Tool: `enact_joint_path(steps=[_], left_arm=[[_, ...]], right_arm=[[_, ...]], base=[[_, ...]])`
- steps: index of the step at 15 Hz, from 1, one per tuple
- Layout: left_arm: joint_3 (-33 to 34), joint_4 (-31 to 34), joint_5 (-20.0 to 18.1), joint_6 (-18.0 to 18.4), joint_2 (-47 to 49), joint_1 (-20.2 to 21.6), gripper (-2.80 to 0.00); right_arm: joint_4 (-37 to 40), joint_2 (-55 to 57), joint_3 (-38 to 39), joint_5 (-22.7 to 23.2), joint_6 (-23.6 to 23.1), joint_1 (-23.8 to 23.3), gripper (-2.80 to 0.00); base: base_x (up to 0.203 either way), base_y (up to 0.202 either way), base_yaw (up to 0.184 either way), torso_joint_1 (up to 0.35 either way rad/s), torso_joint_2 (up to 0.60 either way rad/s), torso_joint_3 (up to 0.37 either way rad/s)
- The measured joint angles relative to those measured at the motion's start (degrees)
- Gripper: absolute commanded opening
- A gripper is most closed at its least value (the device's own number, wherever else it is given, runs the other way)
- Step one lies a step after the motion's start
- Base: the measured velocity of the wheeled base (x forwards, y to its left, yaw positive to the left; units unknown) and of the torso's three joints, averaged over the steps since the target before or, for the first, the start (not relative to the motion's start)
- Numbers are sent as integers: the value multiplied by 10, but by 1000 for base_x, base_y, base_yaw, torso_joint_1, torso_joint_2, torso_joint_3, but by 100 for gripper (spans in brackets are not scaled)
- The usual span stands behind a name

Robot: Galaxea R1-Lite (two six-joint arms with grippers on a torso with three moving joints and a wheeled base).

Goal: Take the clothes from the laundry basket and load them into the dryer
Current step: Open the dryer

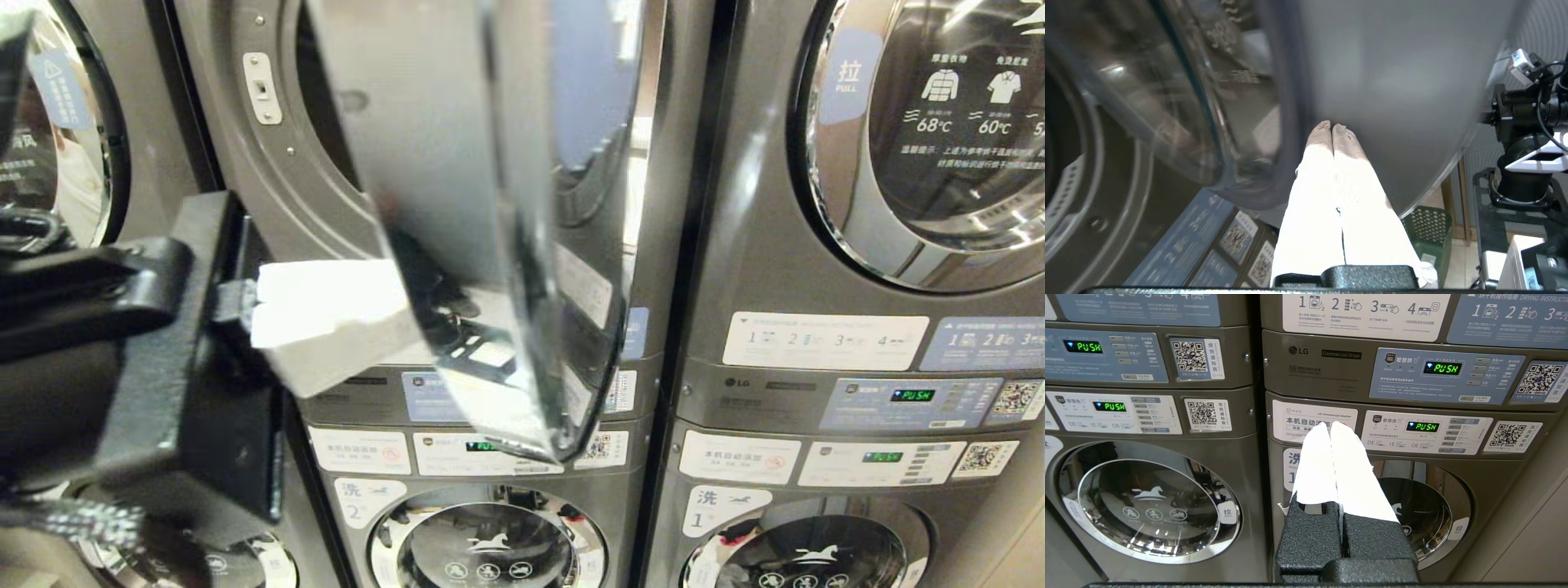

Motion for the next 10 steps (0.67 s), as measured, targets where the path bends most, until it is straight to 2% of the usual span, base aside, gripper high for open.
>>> enact_joint_path(steps=[2,5,7,10], left_arm=[[-41,-3,25,3,51,-49,-280],[-112,-9,36,4,130,-92,-280],[-155,-18,44,4,178,-111,-280],[-175,-16,99,0,208,-110,-280]], right_arm=[[0,0,0,0,1,0,-280],[0,0,0,0,4,0,-280],[0,0,0,0,5,0,-280],[-1,0,0,0,4,0,-280]], base=[[0,0,0,0,0,0],[0,0,0,0,0,0],[0,0,0,0,0,0],[0,0,0,0,0,0]])
